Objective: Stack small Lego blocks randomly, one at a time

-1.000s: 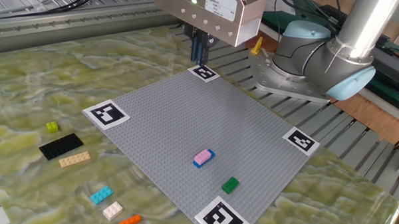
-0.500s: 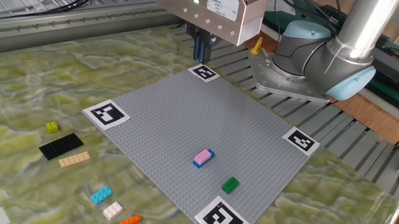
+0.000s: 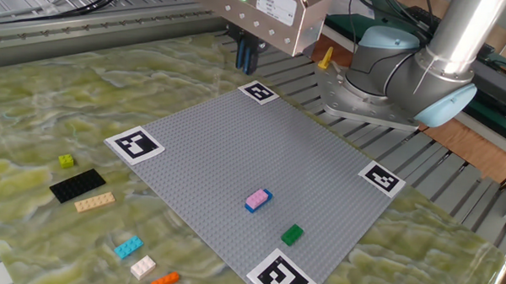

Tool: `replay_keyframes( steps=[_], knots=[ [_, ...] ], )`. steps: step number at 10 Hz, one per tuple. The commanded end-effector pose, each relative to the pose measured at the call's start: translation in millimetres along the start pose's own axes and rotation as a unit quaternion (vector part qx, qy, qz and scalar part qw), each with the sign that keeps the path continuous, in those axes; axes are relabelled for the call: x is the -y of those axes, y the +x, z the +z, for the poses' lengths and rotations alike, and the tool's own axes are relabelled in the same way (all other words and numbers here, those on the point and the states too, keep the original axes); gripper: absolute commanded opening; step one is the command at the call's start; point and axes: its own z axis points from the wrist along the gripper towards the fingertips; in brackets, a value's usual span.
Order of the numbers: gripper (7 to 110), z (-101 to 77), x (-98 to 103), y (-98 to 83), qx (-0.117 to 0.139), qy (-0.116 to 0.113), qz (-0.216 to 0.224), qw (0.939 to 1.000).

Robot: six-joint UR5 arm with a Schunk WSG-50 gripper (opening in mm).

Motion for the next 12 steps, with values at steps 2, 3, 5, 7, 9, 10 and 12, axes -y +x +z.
replay_keyframes(
  steps=[2,3,5,7,9,10,12],
  knots=[
    [7,-1.4,3.0,-8.9,0.018,0.005,-0.003,0.9998],
    [7,-1.4,1.2,-9.9,0.02,0.002,0.004,0.9998],
    [7,21.0,2.4,-33.9,0.027,0.013,0.009,0.9995],
    [7,34.6,-6.7,-66.1,0.042,0.015,0.02,0.9988],
    [7,37.4,-17.2,-93.4,0.055,0.015,0.023,0.9981],
    [7,33.3,-26.0,-113.7,0.068,0.005,0.014,0.9975],
    [7,27.4,-36.5,-149.7,0.085,-0.004,0.009,0.9963]
  ],
)
